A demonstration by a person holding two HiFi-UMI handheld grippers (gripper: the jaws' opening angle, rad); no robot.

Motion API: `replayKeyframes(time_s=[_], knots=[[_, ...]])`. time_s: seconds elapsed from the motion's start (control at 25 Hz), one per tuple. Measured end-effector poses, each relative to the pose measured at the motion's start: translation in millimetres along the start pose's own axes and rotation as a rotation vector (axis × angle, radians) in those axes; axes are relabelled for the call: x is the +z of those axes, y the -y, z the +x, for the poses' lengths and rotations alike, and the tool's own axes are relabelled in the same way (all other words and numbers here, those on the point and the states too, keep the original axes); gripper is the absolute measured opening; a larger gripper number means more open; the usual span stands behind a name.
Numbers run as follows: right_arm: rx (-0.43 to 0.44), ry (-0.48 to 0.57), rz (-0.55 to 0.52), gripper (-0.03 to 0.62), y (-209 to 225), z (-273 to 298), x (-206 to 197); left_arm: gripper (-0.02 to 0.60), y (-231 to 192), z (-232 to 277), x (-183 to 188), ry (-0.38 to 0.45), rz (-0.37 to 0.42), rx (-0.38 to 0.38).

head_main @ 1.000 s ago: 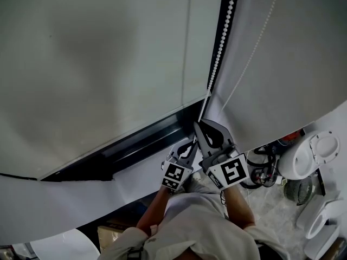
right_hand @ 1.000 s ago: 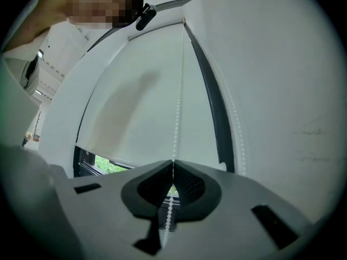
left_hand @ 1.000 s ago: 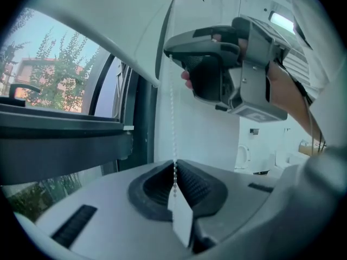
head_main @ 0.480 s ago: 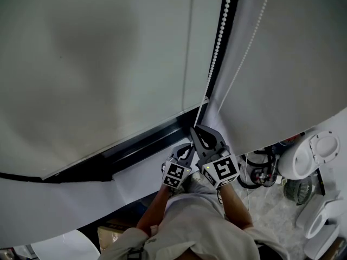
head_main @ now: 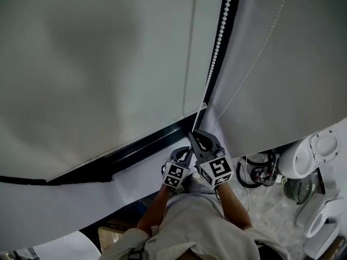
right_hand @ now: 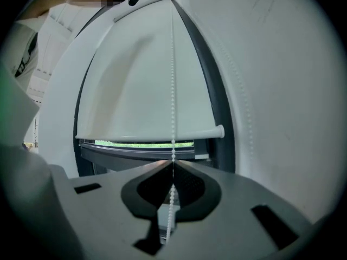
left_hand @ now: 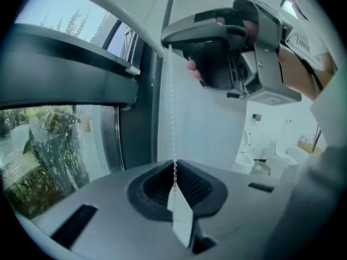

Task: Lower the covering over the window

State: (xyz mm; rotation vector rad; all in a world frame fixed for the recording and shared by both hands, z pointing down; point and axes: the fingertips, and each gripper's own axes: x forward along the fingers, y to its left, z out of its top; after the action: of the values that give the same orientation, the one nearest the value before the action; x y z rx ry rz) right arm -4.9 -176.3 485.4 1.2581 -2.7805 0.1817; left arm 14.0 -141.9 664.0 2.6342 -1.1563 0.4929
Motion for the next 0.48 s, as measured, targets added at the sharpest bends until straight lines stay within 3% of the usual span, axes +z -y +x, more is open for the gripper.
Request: replayKeyframes(time_s=[0.48], knots=[[-0.001, -0.095, 0.015, -0.003, 8, 7, -41, 0.021, -3, 19, -35, -0.064, -0.025, -0.017]])
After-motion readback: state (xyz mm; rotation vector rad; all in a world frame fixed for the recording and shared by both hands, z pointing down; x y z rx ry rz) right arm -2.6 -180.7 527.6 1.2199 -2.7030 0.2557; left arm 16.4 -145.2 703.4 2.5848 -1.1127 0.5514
